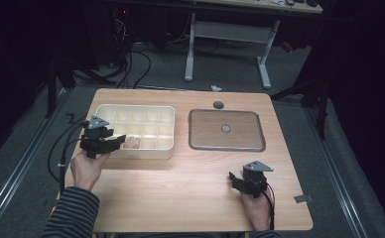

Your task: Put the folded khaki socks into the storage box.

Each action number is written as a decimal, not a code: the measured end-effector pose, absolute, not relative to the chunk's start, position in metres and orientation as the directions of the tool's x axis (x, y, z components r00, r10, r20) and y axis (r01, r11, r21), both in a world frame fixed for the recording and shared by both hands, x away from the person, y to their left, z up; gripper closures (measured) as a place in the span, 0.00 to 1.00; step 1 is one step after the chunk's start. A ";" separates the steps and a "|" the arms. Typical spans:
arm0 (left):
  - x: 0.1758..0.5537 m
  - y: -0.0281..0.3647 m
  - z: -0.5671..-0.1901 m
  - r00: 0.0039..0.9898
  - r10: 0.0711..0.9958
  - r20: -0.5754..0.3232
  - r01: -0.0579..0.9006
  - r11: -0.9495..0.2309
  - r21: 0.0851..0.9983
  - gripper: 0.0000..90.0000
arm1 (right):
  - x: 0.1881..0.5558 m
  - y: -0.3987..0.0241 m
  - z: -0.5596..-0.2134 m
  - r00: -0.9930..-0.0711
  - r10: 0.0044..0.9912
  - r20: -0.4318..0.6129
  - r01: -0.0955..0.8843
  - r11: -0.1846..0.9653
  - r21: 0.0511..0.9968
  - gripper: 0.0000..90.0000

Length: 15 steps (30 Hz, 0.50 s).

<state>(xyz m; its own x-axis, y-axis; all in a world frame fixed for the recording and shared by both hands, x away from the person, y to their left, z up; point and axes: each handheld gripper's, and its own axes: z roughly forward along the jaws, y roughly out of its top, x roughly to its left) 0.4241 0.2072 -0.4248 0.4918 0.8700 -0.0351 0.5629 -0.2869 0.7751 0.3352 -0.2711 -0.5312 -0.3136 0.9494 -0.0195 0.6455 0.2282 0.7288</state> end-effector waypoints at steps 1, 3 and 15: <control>0.423 0.207 -0.424 0.493 0.869 -0.035 0.561 -0.286 0.777 0.51 | 0.335 -0.271 -0.531 -0.313 0.949 -0.020 0.646 0.228 0.729 0.43; 0.421 0.207 -0.424 0.491 0.870 -0.035 0.559 -0.284 0.779 0.51 | 0.335 -0.271 -0.531 -0.313 0.950 -0.020 0.646 0.228 0.729 0.43; 0.413 0.211 -0.421 0.491 0.866 -0.091 0.572 -0.242 0.784 0.45 | 0.335 -0.271 -0.531 -0.313 0.949 -0.019 0.646 0.228 0.729 0.43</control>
